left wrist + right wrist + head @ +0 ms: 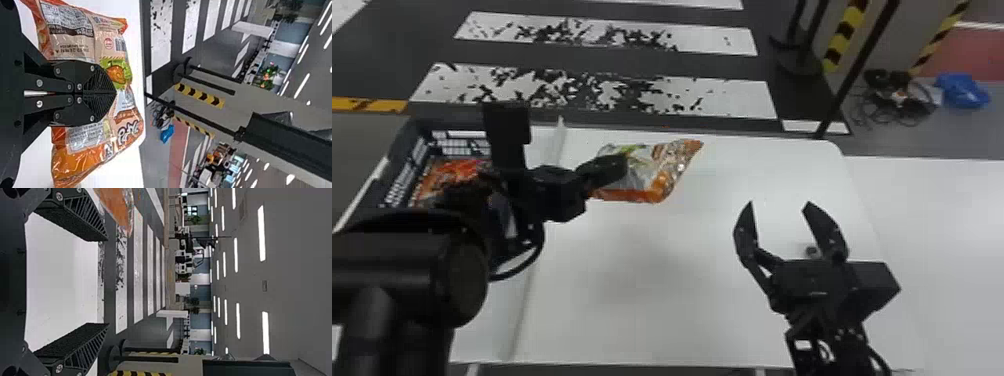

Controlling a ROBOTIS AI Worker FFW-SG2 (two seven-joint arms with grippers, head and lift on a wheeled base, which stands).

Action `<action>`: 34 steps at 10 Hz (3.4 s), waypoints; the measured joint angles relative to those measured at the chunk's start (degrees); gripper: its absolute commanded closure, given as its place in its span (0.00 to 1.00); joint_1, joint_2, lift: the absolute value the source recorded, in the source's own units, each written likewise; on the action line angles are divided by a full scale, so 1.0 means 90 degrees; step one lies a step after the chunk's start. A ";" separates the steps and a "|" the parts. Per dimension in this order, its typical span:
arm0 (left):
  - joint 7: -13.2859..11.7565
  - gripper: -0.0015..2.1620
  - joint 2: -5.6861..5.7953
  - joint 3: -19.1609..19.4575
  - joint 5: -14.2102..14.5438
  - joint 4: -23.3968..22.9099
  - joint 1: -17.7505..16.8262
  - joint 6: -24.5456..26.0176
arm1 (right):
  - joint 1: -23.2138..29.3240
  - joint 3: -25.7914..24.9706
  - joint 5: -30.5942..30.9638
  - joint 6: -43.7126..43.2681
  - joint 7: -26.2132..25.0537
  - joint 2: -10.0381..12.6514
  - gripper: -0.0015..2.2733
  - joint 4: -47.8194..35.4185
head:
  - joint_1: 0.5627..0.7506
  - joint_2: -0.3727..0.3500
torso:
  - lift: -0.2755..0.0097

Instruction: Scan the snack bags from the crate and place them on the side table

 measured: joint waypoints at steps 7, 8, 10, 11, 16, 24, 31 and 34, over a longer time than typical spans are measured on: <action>0.0663 0.00 -0.0001 -0.1276 -0.0198 0.1437 0.0342 -0.1563 | -0.0029 0.0025 -0.0005 0.0004 0.0000 0.0000 0.05 0.0010 | 0.70 0.18 | 0.79; 0.0698 0.01 -0.0001 -0.1250 -0.0162 0.1426 0.0408 -0.1741 | -0.0029 0.0035 -0.0003 0.0010 0.0000 0.0000 0.05 0.0010 | 0.70 0.19 | 0.79; 0.0792 0.02 0.0000 -0.1045 -0.0136 0.1279 0.0610 -0.2146 | -0.0023 0.0039 -0.0001 0.0006 0.0000 -0.0002 0.05 0.0007 | 0.70 0.21 | 0.79; 0.0856 0.02 0.0015 -0.0842 -0.0120 0.1129 0.0805 -0.2568 | -0.0020 0.0035 -0.0004 0.0002 0.0000 -0.0007 0.05 0.0005 | 0.70 0.24 | 0.79; 0.0842 0.02 0.0111 0.0757 0.0174 0.0075 0.1631 -0.3294 | -0.0116 0.0138 -0.0006 0.0020 0.0033 -0.0082 0.10 0.0072 | 0.70 0.50 | 0.79; 0.0808 0.03 0.0110 0.1898 0.0179 -0.0197 0.2377 -0.4767 | -0.0384 0.0358 0.0506 0.1641 0.1304 -0.0127 1.00 0.0104 | 0.70 0.79 | 0.79; 0.0780 0.04 0.0028 0.1934 0.0180 -0.0143 0.2510 -0.4919 | -0.1048 0.0558 0.0742 0.2106 0.2944 0.0064 1.00 0.0770 | 0.70 0.90 | 0.79; 0.0779 0.04 0.0021 0.1938 0.0180 -0.0126 0.2511 -0.4918 | -0.1317 0.0890 0.1004 0.2569 0.3268 0.0124 1.00 0.1001 | 0.70 0.96 | 0.79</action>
